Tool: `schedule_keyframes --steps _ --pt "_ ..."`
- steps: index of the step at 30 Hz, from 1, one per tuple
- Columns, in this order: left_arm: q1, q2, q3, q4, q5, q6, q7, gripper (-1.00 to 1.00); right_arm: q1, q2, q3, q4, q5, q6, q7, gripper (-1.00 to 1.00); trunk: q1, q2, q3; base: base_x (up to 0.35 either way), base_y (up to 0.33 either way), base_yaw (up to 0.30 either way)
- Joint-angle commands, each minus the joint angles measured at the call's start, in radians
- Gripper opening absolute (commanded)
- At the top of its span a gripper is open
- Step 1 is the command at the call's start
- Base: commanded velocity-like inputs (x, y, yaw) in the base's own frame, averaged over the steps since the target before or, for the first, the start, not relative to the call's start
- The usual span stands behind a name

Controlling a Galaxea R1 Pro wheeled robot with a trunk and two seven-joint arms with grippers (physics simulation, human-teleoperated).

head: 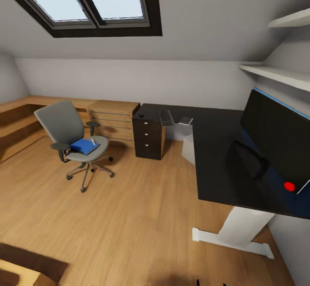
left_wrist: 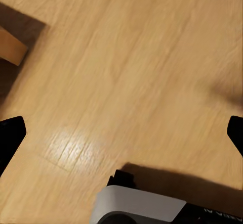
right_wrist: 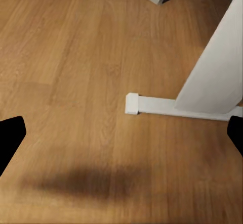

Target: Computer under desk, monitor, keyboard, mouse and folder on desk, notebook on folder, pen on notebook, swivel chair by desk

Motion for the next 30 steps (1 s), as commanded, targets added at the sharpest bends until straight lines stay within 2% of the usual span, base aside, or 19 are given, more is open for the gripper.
schedule_keyframes --steps 1,8,10,17,26,30 --pt "-0.001 0.001 -0.008 0.0 0.009 -0.009 0.007 1.0 -0.001 0.0 0.008 0.0 -0.006 -0.003 -0.007 1.0 0.0 -0.001 -0.002 0.002 0.185 0.206" --pt "-0.001 -0.001 -0.007 0.001 0.011 -0.014 0.006 1.0 -0.001 0.001 0.011 0.002 -0.004 -0.004 -0.005 1.0 0.0 -0.001 -0.008 0.05 0.288 0.164" --pt "-0.001 -0.009 -0.009 0.005 0.009 -0.014 0.005 1.0 -0.001 0.001 0.013 0.004 -0.001 -0.005 -0.004 1.0 0.0 -0.001 -0.009 0.205 0.274 0.028" --pt "-0.001 -0.029 -0.015 0.034 0.005 -0.014 0.004 1.0 -0.001 0.001 0.014 0.021 0.002 -0.006 -0.003 1.0 0.0 -0.001 -0.009 0.249 0.25 0.005" --pt "-0.001 -0.031 -0.015 0.038 0.005 -0.014 0.004 1.0 -0.001 0.001 0.013 0.02 0.001 -0.012 0.001 1.0 0.0 -0.001 -0.009 0.261 0.238 -0.001" --pt "-0.001 -0.031 -0.015 0.038 0.005 -0.014 0.004 1.0 -0.001 -0.001 0.013 0.02 0.001 -0.012 0.003 1.0 0.0 -0.001 -0.008 0.262 0.237 -0.172"
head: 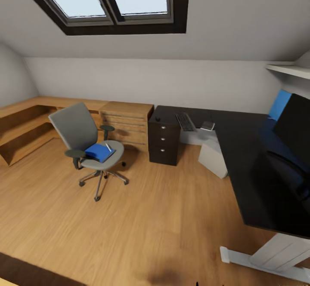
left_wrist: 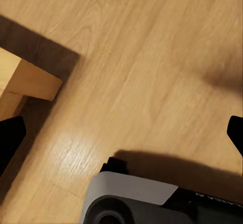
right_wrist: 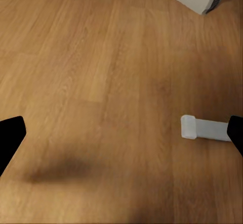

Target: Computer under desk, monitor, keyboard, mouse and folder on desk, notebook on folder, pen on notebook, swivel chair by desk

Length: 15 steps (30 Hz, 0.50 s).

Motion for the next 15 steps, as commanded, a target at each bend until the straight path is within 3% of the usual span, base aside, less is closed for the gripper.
schedule_keyframes --steps 1,11,15 --pt "0.0 0.001 -0.009 -0.001 0.006 -0.003 0.007 1.0 -0.001 -0.001 0.008 0.001 -0.005 -0.003 -0.007 1.0 0.001 -0.001 -0.001 0.262 0.236 -0.273" --pt "0.0 0.001 -0.009 -0.001 0.006 -0.003 0.007 1.0 -0.001 -0.001 0.008 0.001 -0.004 -0.004 -0.007 1.0 0.001 -0.001 0.009 0.262 0.221 -0.251" --pt "0.0 0.001 -0.009 -0.001 0.007 -0.003 0.007 1.0 -0.001 -0.001 0.008 0.002 -0.003 -0.004 -0.007 1.0 0.001 -0.001 0.013 0.22 0.117 -0.216"
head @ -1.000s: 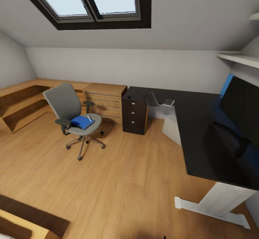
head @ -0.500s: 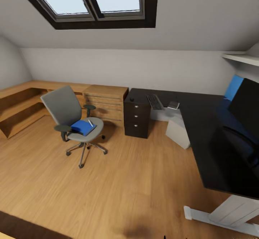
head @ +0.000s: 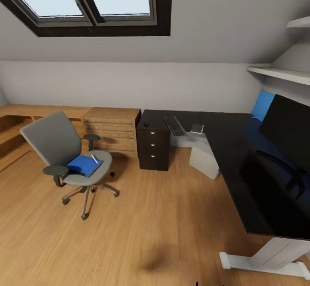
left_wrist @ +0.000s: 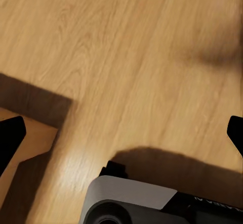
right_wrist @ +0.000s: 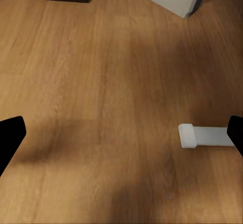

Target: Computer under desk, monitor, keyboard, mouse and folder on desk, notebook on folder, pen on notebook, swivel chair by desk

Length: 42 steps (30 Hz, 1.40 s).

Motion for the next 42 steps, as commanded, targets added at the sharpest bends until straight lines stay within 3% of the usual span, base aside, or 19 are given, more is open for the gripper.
schedule_keyframes --steps 1,12,42 --pt "0.0 0.001 -0.009 -0.001 0.006 -0.003 0.007 1.0 -0.001 -0.001 0.008 0.001 -0.005 -0.003 -0.007 1.0 0.0 -0.001 0.0 0.115 0.041 -0.197" --pt "0.0 0.001 -0.006 0.001 0.008 -0.005 0.008 1.0 -0.001 -0.001 0.008 0.002 -0.004 -0.011 -0.007 1.0 0.0 -0.001 0.015 0.08 0.008 -0.177" --pt "0.0 0.001 -0.005 0.001 0.006 -0.005 0.009 1.0 -0.001 0.002 0.012 0.004 0.002 -0.046 -0.007 1.0 0.0 -0.001 0.056 0.313 0.028 -0.168"
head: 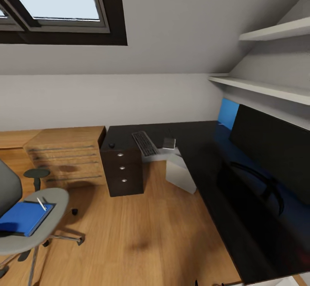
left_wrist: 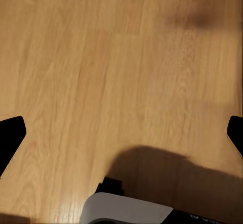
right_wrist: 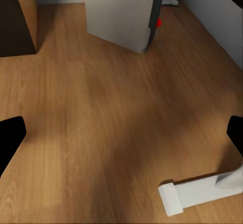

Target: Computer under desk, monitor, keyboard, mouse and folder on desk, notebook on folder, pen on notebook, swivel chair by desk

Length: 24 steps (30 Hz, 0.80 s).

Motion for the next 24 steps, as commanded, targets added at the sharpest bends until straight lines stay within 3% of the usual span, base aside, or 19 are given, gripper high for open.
schedule_keyframes --steps 1,12,24 --pt "-0.001 0.001 -0.009 -0.001 0.006 -0.003 0.007 1.0 -0.001 0.0 0.009 0.001 -0.005 -0.003 -0.007 1.0 0.001 -0.001 0.0 0.322 0.087 -0.163" --pt "-0.001 0.001 -0.009 -0.001 0.006 -0.004 0.007 1.0 -0.001 0.015 0.008 0.001 -0.005 -0.003 -0.008 1.0 0.001 -0.001 0.016 0.321 0.084 -0.097" --pt "-0.001 0.001 -0.005 -0.001 0.007 -0.029 0.008 1.0 -0.001 0.016 0.008 0.001 -0.005 -0.003 -0.008 1.0 0.001 -0.001 0.029 0.322 0.012 0.125"
